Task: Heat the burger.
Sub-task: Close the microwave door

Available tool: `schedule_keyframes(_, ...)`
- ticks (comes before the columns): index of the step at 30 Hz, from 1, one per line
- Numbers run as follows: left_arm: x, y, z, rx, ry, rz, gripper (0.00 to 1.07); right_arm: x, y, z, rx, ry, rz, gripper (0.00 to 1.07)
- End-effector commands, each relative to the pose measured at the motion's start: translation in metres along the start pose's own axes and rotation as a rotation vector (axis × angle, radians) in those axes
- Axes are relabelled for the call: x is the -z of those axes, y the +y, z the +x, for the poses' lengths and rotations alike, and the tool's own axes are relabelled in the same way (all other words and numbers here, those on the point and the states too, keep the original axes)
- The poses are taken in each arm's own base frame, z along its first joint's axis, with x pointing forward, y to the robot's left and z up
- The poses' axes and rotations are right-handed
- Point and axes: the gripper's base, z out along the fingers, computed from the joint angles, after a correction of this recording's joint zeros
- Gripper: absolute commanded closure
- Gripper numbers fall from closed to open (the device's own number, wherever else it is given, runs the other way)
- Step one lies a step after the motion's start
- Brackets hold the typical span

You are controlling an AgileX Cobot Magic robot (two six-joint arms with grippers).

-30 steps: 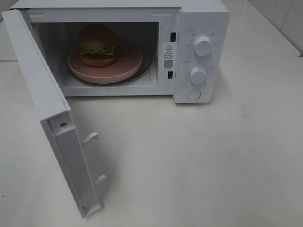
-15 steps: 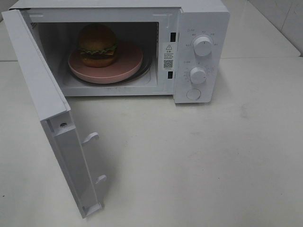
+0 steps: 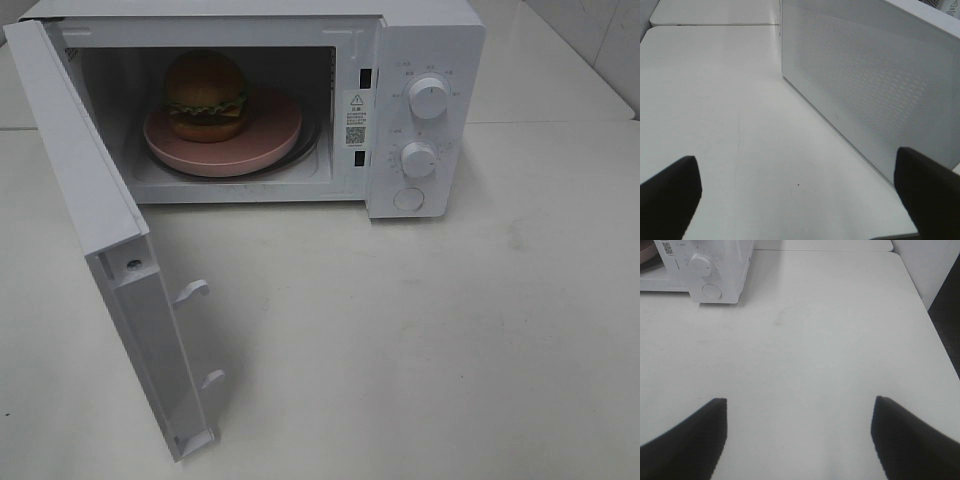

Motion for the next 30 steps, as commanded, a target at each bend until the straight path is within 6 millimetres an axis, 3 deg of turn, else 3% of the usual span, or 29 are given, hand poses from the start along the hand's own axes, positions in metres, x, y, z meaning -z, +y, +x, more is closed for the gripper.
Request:
schedule_keyframes(1,0.004,-0.001,-0.001,0.006,-0.040,0.007,0.07,0.003,0.000,0.002,-0.007,-0.028,0.002,0.31)
schedule_keyframes(7,0.009,-0.002,-0.018,0.009,-0.082,0.010,0.13,0.003,0.000,0.002,-0.007,-0.028,0.002,0.31)
schedule_keyframes(10,0.001,0.000,-0.030,0.016,-0.088,0.004,0.20,0.003,0.000,0.002,-0.008,-0.028,0.002,0.31)
schedule_keyframes(11,-0.002,0.000,-0.032,0.018,-0.083,0.002,0.29,0.003,0.000,0.002,-0.008,-0.028,0.002,0.31)
schedule_keyframes(12,-0.002,0.000,-0.032,0.018,-0.083,0.002,0.29,0.003,0.000,0.002,-0.008,-0.028,0.002,0.31)
schedule_keyframes(13,-0.010,0.001,-0.037,0.022,-0.064,0.000,0.41,0.003,0.000,0.002,-0.008,-0.028,0.002,0.31)
schedule_keyframes(14,-0.013,0.002,-0.039,0.024,-0.048,-0.002,0.47,0.003,0.000,0.002,-0.008,-0.028,0.002,0.31)
schedule_keyframes(15,-0.013,0.002,-0.039,0.024,-0.048,-0.002,0.47,0.003,0.000,0.002,-0.008,-0.028,0.002,0.31)
schedule_keyframes(17,-0.026,0.004,-0.045,0.025,-0.009,-0.013,0.66,0.003,0.000,0.002,-0.008,-0.028,0.002,0.31)
schedule_keyframes(18,-0.026,0.004,-0.045,0.025,-0.009,-0.013,0.66,0.003,0.000,0.002,-0.008,-0.028,0.002,0.31)
schedule_keyframes(20,-0.045,0.008,-0.054,0.030,0.036,-0.027,0.87,0.003,0.000,0.002,-0.008,-0.028,0.002,0.31)
schedule_keyframes(22,-0.051,0.009,-0.056,0.033,0.046,-0.029,0.92,0.003,0.000,0.002,-0.008,-0.028,0.002,0.31)
schedule_keyframes(23,-0.061,0.010,-0.060,0.038,0.051,-0.033,1.05,0.003,0.000,0.002,-0.008,-0.028,0.002,0.31)
schedule_keyframes(26,-0.066,0.011,-0.062,0.042,0.051,-0.035,1.07,0.003,0.000,0.002,-0.008,-0.028,0.002,0.31)
schedule_keyframes(30,-0.091,0.016,-0.060,0.050,0.037,-0.052,1.07,0.003,0.000,0.002,-0.008,-0.028,0.002,0.31)
